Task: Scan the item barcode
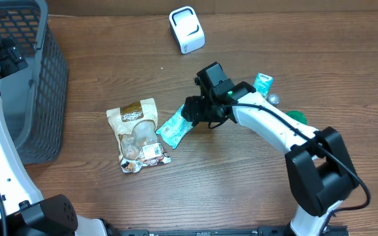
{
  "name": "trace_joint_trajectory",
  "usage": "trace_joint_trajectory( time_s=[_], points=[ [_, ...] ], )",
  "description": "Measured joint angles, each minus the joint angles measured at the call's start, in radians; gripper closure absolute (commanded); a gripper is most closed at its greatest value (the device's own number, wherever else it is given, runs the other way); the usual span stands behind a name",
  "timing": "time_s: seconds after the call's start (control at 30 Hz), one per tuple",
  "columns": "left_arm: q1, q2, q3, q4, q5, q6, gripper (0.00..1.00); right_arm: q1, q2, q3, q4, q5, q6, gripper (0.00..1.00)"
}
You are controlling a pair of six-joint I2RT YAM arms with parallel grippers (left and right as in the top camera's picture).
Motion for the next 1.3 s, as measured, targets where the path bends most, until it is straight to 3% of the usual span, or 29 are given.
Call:
trace_joint_trajectory(
  time_s=[0.7, 0.97, 1.0, 1.3],
  points=[
    [0.000, 0.000, 0.000, 0.000, 0.000, 0.000, 0.00, 0.002, 0.117, 0.000, 0.019, 0.021, 0.001, 0.44],
    [0.000, 0.000, 0.000, 0.000, 0.000, 0.000, 0.01, 0.002, 0.130, 0.007, 0.026, 0.000, 0.002, 0.66],
    [0.000, 0.000, 0.000, 0.000, 0.000, 0.000, 0.00, 0.002, 0.130, 0.008, 0.028, -0.003, 0.001, 0.72],
    [0.000, 0.000, 0.000, 0.000, 0.000, 0.000, 0.01, -0.011, 0.129, 0.011, 0.005, -0.025, 0.004, 0.76]
  ],
)
